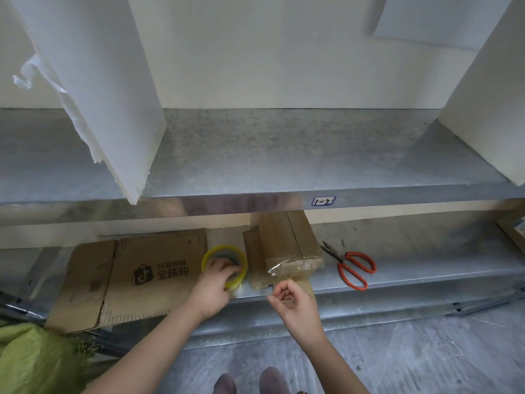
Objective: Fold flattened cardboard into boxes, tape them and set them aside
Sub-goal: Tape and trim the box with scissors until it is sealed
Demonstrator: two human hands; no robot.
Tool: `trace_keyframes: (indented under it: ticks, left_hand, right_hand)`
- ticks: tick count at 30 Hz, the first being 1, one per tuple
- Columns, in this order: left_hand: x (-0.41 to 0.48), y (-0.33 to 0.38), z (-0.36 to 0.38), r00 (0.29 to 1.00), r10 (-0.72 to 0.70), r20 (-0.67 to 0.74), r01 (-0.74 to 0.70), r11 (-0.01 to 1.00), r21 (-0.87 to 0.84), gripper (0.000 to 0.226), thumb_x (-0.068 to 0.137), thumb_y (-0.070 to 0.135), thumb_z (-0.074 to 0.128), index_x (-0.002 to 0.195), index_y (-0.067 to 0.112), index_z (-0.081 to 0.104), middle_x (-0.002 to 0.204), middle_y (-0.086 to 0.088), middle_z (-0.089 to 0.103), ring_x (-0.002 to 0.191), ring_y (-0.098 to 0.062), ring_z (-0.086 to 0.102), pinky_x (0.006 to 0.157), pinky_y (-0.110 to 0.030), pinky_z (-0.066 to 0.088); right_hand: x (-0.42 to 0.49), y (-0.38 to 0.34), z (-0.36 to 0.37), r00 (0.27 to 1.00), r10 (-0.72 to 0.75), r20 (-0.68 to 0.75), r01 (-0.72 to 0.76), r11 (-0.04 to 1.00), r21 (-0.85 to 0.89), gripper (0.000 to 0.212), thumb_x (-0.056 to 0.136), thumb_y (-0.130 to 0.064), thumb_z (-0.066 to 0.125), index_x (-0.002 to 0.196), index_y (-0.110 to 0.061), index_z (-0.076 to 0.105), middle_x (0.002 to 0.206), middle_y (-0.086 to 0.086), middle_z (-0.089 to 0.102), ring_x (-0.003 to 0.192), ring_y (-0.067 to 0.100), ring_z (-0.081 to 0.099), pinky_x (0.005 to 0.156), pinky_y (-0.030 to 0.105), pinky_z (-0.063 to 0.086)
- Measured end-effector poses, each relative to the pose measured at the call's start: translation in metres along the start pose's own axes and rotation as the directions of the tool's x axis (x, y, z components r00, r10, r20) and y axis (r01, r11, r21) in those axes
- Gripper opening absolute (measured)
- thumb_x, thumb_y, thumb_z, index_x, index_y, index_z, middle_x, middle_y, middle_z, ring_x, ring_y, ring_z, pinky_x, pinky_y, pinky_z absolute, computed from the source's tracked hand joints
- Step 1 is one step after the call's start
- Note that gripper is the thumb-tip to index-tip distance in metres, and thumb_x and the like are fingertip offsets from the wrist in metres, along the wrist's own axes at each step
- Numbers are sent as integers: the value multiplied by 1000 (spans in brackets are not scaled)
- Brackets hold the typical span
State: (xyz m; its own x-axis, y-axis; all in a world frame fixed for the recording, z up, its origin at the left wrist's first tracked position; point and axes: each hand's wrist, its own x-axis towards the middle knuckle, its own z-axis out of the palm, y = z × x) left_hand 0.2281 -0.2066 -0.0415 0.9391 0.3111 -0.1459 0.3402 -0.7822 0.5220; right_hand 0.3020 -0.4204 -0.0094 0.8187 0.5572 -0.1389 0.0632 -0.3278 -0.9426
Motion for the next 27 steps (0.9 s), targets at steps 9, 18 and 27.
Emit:
trace_keyframes:
  ticks: [9,18,27]
  left_hand:
    - [-14,89,-9,983,-180,-31,116,746,-656,23,93,34,58,115,25,58,104,6,63,95,-1,58,78,-9,43]
    - [10,115,-2,929,-324,-177,189,829,-527,26,91,32,62,115,24,56,98,6,64,91,-10,59,74,-20,42]
    - [22,121,8,899,-418,-132,266,760,-594,23,91,31,62,113,23,59,109,4,64,103,-15,58,91,-29,46]
  right_hand:
    - [-9,-3,-26,990,-133,45,140,958,-249,22,79,-5,70,74,-21,57,75,-3,56,69,11,54,60,16,46]
    - [8,8,-88,988,-157,1,148,929,-340,22,81,-19,75,71,-22,56,78,-5,58,82,6,56,65,12,43]
    - [34,19,-125,952,-251,175,306,782,-544,27,83,-29,69,67,-27,47,144,-10,43,137,11,31,111,32,29]
